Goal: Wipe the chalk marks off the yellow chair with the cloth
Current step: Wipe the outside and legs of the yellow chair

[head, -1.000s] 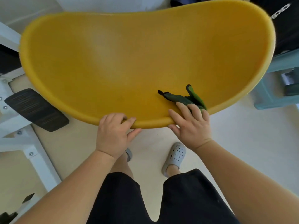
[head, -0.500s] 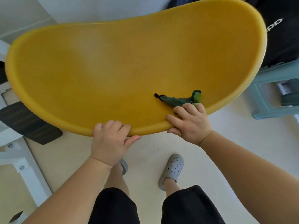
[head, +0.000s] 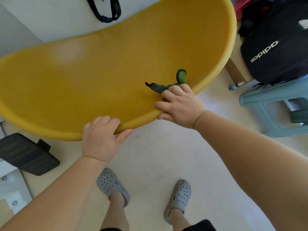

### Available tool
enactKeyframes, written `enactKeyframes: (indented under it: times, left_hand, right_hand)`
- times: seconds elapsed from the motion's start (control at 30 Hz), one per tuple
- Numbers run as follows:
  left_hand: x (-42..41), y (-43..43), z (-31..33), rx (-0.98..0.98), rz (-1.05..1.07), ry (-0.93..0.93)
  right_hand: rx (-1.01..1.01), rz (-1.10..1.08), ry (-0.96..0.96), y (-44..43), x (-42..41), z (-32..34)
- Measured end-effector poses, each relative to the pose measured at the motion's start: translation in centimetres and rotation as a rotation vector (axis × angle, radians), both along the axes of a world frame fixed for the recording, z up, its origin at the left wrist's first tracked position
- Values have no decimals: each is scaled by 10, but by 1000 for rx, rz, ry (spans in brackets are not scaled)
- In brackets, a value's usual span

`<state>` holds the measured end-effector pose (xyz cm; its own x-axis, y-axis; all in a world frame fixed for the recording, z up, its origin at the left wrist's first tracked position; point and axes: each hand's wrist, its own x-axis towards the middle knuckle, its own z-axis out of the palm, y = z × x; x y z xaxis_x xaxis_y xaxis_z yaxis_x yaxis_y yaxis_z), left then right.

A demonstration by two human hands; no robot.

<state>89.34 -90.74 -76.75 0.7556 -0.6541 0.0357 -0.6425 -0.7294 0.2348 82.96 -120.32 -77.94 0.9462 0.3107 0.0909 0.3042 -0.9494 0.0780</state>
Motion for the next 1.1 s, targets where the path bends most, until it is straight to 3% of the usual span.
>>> enactKeyframes:
  times: [0.2, 0.43, 0.53, 0.6, 0.77, 0.9, 1.03, 1.1]
  left_hand:
    - [-5, -10, 17, 47, 68, 125]
    - [-29, -98, 103, -211, -24, 523]
    - [-53, -151, 145, -298, -144, 697]
    - [-77, -176, 169, -352, -100, 798]
    - [-137, -205, 210, -476, 198, 920]
    - [-162, -226, 239, -598, 125, 1212]
    - [-158, -247, 252, -645, 118, 1178]
    - [-143, -253, 254, -644, 130, 1184]
  right_hand:
    - [113, -147, -5, 18, -18, 18]
    - [725, -370, -248, 33, -69, 105]
    - [1059, -474, -62, 19, -101, 160]
    - [1262, -595, 86, 1, -121, 190]
    - [1326, -809, 92, -47, -166, 256]
    - [1371, -773, 103, -58, -173, 288]
    - [1531, -853, 60, -63, -164, 302]
    - [1456, -910, 37, -70, -157, 306]
